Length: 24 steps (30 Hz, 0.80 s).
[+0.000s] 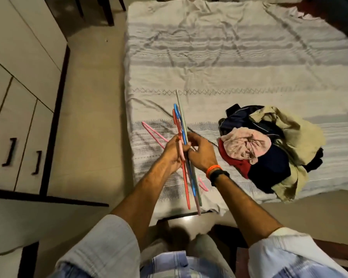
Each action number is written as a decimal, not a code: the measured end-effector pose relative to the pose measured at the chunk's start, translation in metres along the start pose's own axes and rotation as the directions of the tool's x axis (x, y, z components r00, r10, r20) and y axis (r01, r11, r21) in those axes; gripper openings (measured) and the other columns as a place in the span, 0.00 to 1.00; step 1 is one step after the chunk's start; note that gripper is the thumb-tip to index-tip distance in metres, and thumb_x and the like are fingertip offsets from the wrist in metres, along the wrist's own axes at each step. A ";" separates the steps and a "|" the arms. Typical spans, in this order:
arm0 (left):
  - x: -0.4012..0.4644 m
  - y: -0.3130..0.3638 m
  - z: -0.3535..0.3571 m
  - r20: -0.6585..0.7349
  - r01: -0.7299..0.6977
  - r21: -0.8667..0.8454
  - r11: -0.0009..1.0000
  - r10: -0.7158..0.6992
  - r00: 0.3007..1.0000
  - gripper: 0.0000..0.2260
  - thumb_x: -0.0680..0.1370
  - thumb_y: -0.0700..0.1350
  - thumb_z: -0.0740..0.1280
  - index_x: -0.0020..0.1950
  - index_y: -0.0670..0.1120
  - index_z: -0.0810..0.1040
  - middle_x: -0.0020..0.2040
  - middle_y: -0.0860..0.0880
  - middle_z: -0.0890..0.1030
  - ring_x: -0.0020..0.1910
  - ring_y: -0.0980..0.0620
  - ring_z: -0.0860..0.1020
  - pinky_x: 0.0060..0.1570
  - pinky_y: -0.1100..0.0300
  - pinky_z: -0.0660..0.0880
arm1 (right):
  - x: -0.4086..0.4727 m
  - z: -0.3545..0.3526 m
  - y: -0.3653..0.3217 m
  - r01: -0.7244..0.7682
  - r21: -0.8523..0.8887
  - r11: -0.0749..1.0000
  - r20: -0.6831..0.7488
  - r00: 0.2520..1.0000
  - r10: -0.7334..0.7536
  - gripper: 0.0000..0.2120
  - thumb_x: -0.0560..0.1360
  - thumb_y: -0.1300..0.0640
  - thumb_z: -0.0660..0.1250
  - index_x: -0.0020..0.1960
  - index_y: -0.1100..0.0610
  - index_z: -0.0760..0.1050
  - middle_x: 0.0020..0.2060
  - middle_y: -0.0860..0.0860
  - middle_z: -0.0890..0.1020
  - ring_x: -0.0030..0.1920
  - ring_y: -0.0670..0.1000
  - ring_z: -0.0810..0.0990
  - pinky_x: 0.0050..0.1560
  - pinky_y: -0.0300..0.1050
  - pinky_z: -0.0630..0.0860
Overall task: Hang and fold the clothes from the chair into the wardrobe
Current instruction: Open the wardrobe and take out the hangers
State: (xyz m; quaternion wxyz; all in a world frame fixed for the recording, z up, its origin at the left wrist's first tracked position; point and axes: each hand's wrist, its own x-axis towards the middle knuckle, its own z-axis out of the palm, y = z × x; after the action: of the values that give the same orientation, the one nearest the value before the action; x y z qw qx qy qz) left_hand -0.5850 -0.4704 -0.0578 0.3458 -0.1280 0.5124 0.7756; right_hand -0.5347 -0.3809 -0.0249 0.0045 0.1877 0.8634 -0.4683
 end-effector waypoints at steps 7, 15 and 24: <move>0.063 0.026 -0.006 0.158 0.054 -0.197 0.979 -0.023 0.987 0.10 0.77 0.33 0.61 0.56 0.42 0.77 0.45 0.48 0.85 0.45 0.53 0.83 0.46 0.61 0.80 | 0.064 0.014 -0.006 0.151 -0.303 0.941 -0.176 0.961 -0.211 0.28 0.68 0.62 0.60 0.68 0.58 0.74 0.57 0.58 0.78 0.56 0.61 0.73 0.56 0.51 0.71; 0.096 -0.039 -0.126 -0.524 0.537 0.357 0.764 -0.312 0.792 0.09 0.77 0.41 0.69 0.39 0.48 0.73 0.46 0.45 0.77 0.40 0.50 0.75 0.37 0.60 0.74 | 0.080 0.043 0.068 -0.197 -0.367 0.909 0.281 0.908 0.310 0.30 0.73 0.51 0.65 0.71 0.64 0.68 0.64 0.64 0.76 0.65 0.64 0.74 0.64 0.53 0.70; 0.092 -0.028 -0.103 -0.377 0.351 0.510 0.785 -0.163 0.912 0.13 0.75 0.41 0.74 0.58 0.44 0.80 0.54 0.44 0.83 0.55 0.47 0.81 0.48 0.57 0.76 | 0.072 0.042 0.082 -0.343 -0.142 0.929 0.151 0.919 0.363 0.21 0.73 0.59 0.72 0.64 0.61 0.74 0.55 0.57 0.82 0.52 0.58 0.81 0.59 0.53 0.76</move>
State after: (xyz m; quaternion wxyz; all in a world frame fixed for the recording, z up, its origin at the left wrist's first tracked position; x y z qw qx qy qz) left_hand -0.6498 -0.5176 -0.1742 0.3859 -0.2101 0.7449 0.5021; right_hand -0.5822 -0.3513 -0.1279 0.1752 0.2980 0.8365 -0.4251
